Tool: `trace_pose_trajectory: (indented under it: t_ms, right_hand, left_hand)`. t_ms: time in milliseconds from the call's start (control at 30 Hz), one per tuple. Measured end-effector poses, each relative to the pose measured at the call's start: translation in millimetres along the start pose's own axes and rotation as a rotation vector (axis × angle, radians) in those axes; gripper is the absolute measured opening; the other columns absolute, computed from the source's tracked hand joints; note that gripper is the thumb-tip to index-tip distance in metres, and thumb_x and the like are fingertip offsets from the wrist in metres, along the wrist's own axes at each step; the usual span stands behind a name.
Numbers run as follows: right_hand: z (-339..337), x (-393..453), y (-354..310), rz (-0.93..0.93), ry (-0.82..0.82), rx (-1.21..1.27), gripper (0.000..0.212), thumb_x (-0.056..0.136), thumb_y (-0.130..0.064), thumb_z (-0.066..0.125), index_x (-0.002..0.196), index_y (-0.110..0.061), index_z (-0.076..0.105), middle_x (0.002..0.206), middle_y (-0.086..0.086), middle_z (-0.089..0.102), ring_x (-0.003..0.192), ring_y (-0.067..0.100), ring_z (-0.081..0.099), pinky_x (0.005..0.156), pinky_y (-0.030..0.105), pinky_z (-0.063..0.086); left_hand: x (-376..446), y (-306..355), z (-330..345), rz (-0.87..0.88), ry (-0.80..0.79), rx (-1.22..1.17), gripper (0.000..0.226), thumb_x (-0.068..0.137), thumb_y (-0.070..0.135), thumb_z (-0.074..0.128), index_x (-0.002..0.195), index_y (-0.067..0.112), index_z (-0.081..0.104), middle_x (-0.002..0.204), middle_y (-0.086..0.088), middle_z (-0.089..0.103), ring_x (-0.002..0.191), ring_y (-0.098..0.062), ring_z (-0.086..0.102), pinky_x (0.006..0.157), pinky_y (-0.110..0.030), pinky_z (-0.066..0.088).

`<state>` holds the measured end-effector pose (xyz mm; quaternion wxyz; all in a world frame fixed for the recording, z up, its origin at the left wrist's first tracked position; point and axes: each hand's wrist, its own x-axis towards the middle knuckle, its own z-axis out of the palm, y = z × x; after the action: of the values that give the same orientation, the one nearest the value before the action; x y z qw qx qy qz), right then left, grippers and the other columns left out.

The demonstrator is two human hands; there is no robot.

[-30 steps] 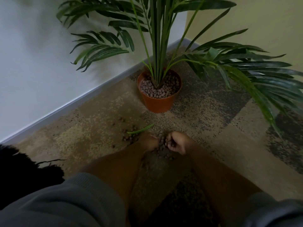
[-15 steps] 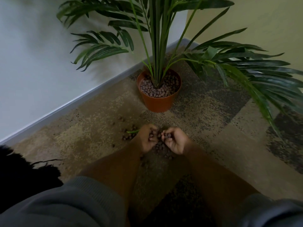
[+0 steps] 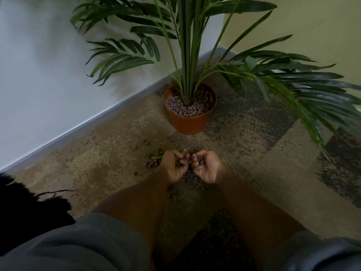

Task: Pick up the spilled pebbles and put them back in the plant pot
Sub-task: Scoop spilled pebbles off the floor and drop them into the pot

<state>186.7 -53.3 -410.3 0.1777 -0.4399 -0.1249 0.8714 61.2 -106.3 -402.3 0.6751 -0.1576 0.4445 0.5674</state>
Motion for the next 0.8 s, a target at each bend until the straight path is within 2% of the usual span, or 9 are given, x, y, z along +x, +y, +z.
trace_pose_trajectory:
  t_ms: [100, 200, 267, 433, 533, 667, 733, 800]
  right_hand:
    - [1.5, 0.7, 1.3, 0.019, -0.019, 0.023, 0.025, 0.093, -0.014, 0.034, 0.071, -0.010, 0.047, 0.050, -0.001, 0.041, 0.033, 0.007, 0.035, 0.027, 0.014, 0.023]
    - [5.9, 0.7, 2.0, 0.035, -0.012, 0.037, 0.028, 0.095, -0.014, 0.032, 0.073, -0.007, 0.049, 0.050, 0.000, 0.042, 0.030, 0.006, 0.033, 0.025, 0.014, 0.020]
    - [8.5, 2.1, 2.6, 0.038, 0.022, 0.017, 0.028, 0.095, -0.014, 0.033, 0.074, -0.008, 0.050, 0.055, 0.001, 0.042, 0.032, 0.007, 0.034, 0.026, 0.014, 0.021]
    - [10.5, 7.3, 9.7, 0.046, 0.172, -0.171, 0.027, 0.090, -0.017, 0.036, 0.068, -0.018, 0.053, 0.064, -0.001, 0.048, 0.051, 0.009, 0.040, 0.043, 0.019, 0.030]
    - [13.0, 6.8, 12.0, 0.032, 0.150, -0.141, 0.036, 0.092, -0.015, 0.033, 0.073, -0.018, 0.063, 0.067, -0.002, 0.060, 0.055, 0.008, 0.044, 0.049, 0.021, 0.033]
    - [15.7, 12.5, 13.3, -0.007, 0.149, -0.065, 0.025, 0.088, -0.013, 0.032, 0.082, -0.020, 0.056, 0.073, 0.002, 0.046, 0.056, 0.008, 0.036, 0.043, 0.017, 0.033]
    - [16.4, 12.0, 11.9, -0.029, 0.136, -0.029, 0.026, 0.087, -0.013, 0.032, 0.081, -0.018, 0.057, 0.074, 0.003, 0.050, 0.057, 0.009, 0.042, 0.044, 0.019, 0.038]
    - [18.3, 9.2, 7.2, -0.043, 0.103, 0.037, 0.028, 0.090, -0.014, 0.032, 0.078, -0.013, 0.057, 0.078, 0.003, 0.060, 0.061, 0.011, 0.054, 0.055, 0.021, 0.045]
  left_hand:
    - [-3.4, 0.4, 1.0, -0.015, -0.015, 0.006, 0.021, 0.087, 0.004, 0.035, 0.084, 0.006, 0.056, 0.075, -0.007, 0.050, 0.052, -0.009, 0.047, 0.033, -0.014, 0.035]
    - [-9.2, 1.9, 5.1, -0.037, -0.051, -0.006, 0.022, 0.095, 0.011, 0.039, 0.082, 0.006, 0.056, 0.057, -0.007, 0.052, 0.032, -0.007, 0.041, 0.030, -0.010, 0.030]
    - [-10.6, 2.8, 6.2, -0.036, -0.053, -0.011, 0.025, 0.099, 0.015, 0.039, 0.083, 0.006, 0.055, 0.048, -0.006, 0.052, 0.029, -0.005, 0.040, 0.029, -0.009, 0.029]
    - [-6.6, 4.1, 7.3, -0.027, -0.057, -0.059, 0.024, 0.101, 0.017, 0.040, 0.088, 0.006, 0.058, 0.059, -0.002, 0.053, 0.035, -0.004, 0.040, 0.032, -0.009, 0.031]
    - [-4.0, 4.0, 10.3, -0.054, -0.099, -0.061, 0.023, 0.101, 0.019, 0.040, 0.090, 0.008, 0.056, 0.068, -0.002, 0.048, 0.038, -0.005, 0.039, 0.031, -0.010, 0.033]
    - [-4.3, 6.1, 13.8, -0.066, -0.143, -0.102, 0.023, 0.102, 0.021, 0.040, 0.090, 0.009, 0.056, 0.070, 0.000, 0.046, 0.040, -0.005, 0.038, 0.030, -0.012, 0.032]
    - [-6.4, 8.6, 15.1, -0.052, -0.181, -0.121, 0.026, 0.101, 0.023, 0.039, 0.088, 0.010, 0.057, 0.070, 0.000, 0.049, 0.042, -0.005, 0.041, 0.032, -0.012, 0.033]
    - [-11.1, 12.3, 17.3, -0.002, -0.199, -0.128, 0.028, 0.101, 0.025, 0.040, 0.087, 0.012, 0.060, 0.071, 0.000, 0.057, 0.048, -0.006, 0.049, 0.038, -0.012, 0.040]
